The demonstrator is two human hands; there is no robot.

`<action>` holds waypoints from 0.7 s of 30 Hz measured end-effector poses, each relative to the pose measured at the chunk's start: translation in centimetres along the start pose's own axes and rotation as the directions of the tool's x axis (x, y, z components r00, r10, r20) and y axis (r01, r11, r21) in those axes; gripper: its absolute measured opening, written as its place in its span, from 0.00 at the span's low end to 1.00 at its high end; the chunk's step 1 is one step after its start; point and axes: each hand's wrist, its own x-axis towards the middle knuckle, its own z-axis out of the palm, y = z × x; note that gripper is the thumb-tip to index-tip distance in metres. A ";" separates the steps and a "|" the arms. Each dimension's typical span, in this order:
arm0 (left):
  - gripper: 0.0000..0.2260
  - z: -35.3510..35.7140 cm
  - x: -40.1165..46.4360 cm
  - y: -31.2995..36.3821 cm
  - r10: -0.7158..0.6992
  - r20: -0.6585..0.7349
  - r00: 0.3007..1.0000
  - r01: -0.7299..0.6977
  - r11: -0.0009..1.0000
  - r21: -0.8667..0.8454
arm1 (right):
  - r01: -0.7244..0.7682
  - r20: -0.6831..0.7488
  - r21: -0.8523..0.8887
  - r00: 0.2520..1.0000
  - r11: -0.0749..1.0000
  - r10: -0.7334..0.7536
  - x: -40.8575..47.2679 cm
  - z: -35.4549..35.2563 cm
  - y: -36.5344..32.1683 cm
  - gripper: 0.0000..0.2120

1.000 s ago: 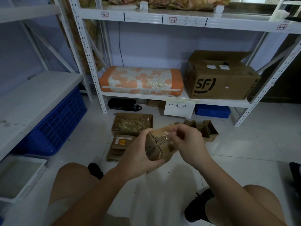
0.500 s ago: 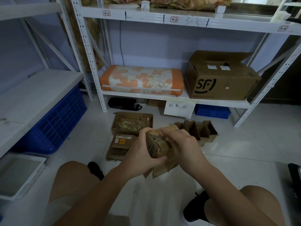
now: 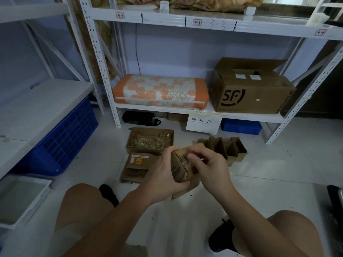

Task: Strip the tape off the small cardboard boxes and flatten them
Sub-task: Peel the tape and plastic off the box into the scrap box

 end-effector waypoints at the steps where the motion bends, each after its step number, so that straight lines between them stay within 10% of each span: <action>1: 0.45 0.0 -0.1 0.0 0.002 0.003 1.000 -0.002 1.000 -0.001 | -0.043 -0.010 0.017 0.999 0.999 0.043 0.0 -0.1 0.1 0.12; 12: 0.43 0.8 -0.3 -0.4 0.130 -0.009 0.991 -0.128 0.985 0.114 | -0.208 -0.033 -0.128 0.978 0.970 0.206 0.4 1.3 1.7 0.07; 21: 0.38 0.1 -0.7 -0.7 0.121 0.087 0.989 -0.128 0.988 0.085 | 0.028 -0.011 -0.573 0.999 0.819 -0.042 1.5 -1.0 1.0 0.03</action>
